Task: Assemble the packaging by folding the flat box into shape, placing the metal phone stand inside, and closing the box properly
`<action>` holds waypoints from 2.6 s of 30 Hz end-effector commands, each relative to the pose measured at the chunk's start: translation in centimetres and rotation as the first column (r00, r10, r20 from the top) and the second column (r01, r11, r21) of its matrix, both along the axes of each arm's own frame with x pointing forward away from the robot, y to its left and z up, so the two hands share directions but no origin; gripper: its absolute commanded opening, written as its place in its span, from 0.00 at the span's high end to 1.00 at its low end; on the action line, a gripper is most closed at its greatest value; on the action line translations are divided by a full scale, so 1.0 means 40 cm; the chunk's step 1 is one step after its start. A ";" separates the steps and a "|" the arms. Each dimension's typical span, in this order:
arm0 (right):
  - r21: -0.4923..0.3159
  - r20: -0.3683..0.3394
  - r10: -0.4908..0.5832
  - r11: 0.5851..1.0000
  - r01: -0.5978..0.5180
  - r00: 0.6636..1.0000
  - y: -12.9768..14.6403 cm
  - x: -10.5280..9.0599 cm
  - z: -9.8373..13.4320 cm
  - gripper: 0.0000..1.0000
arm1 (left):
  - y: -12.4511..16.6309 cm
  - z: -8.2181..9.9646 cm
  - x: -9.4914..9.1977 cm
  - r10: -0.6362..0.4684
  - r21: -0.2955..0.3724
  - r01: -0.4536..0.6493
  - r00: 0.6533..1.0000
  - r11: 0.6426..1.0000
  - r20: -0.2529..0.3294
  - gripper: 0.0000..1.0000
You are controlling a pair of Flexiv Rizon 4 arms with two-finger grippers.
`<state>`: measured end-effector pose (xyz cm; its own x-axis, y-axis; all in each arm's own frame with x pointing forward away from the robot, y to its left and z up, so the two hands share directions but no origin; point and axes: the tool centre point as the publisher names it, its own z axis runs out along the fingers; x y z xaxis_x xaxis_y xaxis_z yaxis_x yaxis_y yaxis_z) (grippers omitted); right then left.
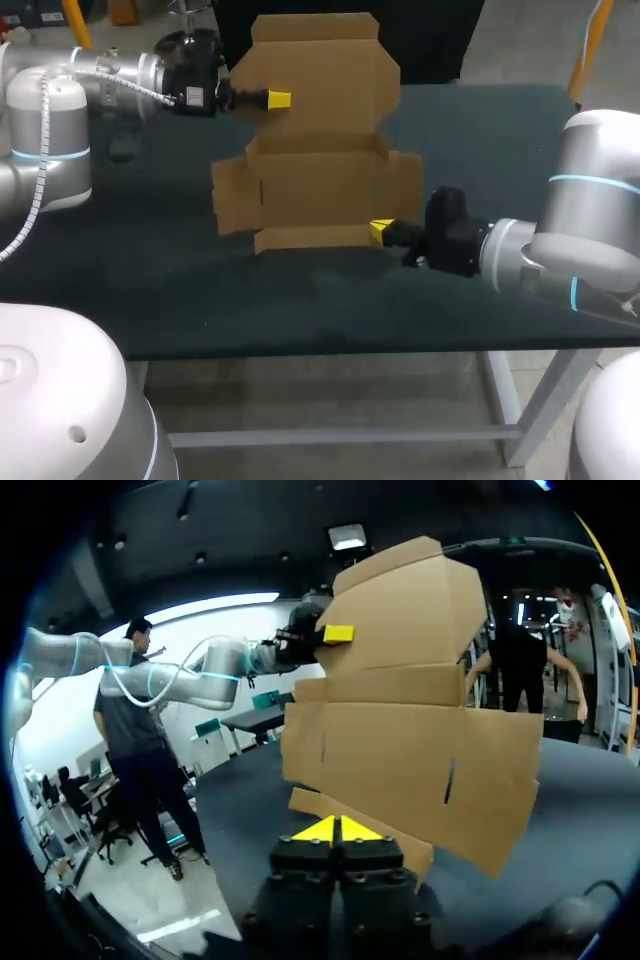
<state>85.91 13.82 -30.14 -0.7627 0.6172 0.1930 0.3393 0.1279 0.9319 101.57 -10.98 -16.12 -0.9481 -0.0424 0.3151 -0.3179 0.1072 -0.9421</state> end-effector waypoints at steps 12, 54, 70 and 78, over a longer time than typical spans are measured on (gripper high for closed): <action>-0.005 -0.003 -0.015 1.000 0.015 1.000 0.020 -0.004 -0.017 1.00 | 0.016 -0.043 0.026 -0.079 -0.017 0.079 0.997 0.997 -0.016 1.00; -0.007 -0.068 -0.084 0.996 0.084 0.994 0.196 0.057 -0.174 1.00 | 0.023 -0.065 0.032 -0.117 -0.030 0.117 0.993 0.993 0.012 1.00; -0.055 -0.025 -0.189 0.981 0.187 0.982 0.238 0.116 -0.242 1.00 | 0.023 -0.065 0.032 -0.117 -0.030 0.117 0.993 0.993 0.012 1.00; -0.074 -0.032 -0.209 0.976 0.206 0.977 0.251 0.138 -0.263 1.00 | 0.023 -0.065 0.032 -0.117 -0.030 0.117 0.993 0.993 0.012 1.00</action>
<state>91.06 22.74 -40.28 -0.7252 0.6455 0.2396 0.4006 0.1125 0.9093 102.70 -10.18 -18.62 -0.9499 0.0717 0.3043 -0.2953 0.1130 -0.9487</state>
